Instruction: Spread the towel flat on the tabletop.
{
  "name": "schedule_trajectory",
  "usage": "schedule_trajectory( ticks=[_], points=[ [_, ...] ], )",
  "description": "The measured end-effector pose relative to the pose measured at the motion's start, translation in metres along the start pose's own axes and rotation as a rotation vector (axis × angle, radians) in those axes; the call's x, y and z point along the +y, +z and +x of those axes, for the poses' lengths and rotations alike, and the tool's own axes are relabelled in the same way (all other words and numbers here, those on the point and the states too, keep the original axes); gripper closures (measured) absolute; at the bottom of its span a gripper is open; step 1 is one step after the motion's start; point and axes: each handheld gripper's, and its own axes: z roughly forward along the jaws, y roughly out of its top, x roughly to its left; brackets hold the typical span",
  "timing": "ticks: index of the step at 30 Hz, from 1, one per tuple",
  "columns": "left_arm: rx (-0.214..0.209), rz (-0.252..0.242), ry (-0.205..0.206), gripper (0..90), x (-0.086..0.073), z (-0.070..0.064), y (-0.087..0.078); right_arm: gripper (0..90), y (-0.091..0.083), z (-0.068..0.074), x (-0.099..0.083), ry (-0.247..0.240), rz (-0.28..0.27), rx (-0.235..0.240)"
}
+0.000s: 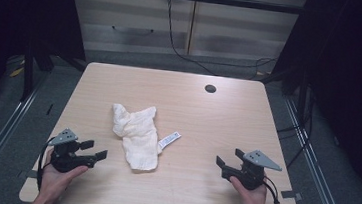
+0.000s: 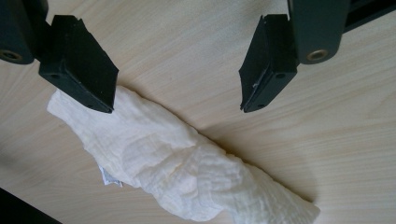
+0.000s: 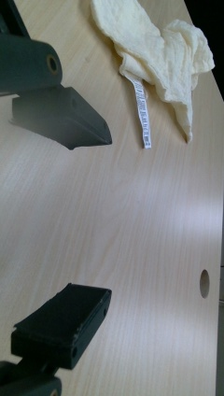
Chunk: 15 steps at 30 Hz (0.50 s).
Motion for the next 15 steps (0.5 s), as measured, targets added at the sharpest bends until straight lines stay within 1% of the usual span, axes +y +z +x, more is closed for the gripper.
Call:
schedule_trajectory(
  ticks=[2,4,5,6,7,10,11,13,15],
  points=[
    [-0.001,0.006,0.0,27.3,0.0,0.0014,0.0005,22.3,0.0,-0.0003,-0.0006,0.003,-0.006,-0.001],
    [0.003,0.004,-0.007,27.2,-0.0002,0.0018,0.0015,22.2,-0.0001,-0.0006,-0.0006,0.003,-0.007,0.0],
    [0.004,0.014,-0.003,27.2,-0.0002,0.0033,0.0022,22.3,0.0002,-0.0011,-0.0008,0.0,-0.001,-0.001],
    [0.006,0.012,-0.008,27.2,-0.0004,0.0035,0.0029,22.6,0.0008,-0.0011,-0.001,0.0,0.009,0.0],
    [0.004,0.02,-0.006,27.6,-0.0003,0.0045,0.0039,22.7,0.0021,-0.0014,-0.0013,-0.003,0.021,0.012],
    [0.004,0.028,-0.003,28.0,-0.0005,0.0046,0.0047,22.6,0.0026,-0.0005,-0.0013,-0.005,0.028,0.019],
    [-0.001,0.031,-0.004,28.3,-0.0005,0.0043,0.0052,22.0,0.0025,0.0008,-0.0011,-0.019,0.028,0.04],
    [-0.003,0.037,0.005,28.5,-0.0002,0.0041,0.0055,22.7,0.0018,0.0023,-0.0011,-0.007,0.021,0.06],
    [-0.006,0.043,0.013,28.9,0.0007,0.0039,0.0062,24.6,0.0015,0.0036,-0.0014,-0.019,0.028,0.062]
  ],
)
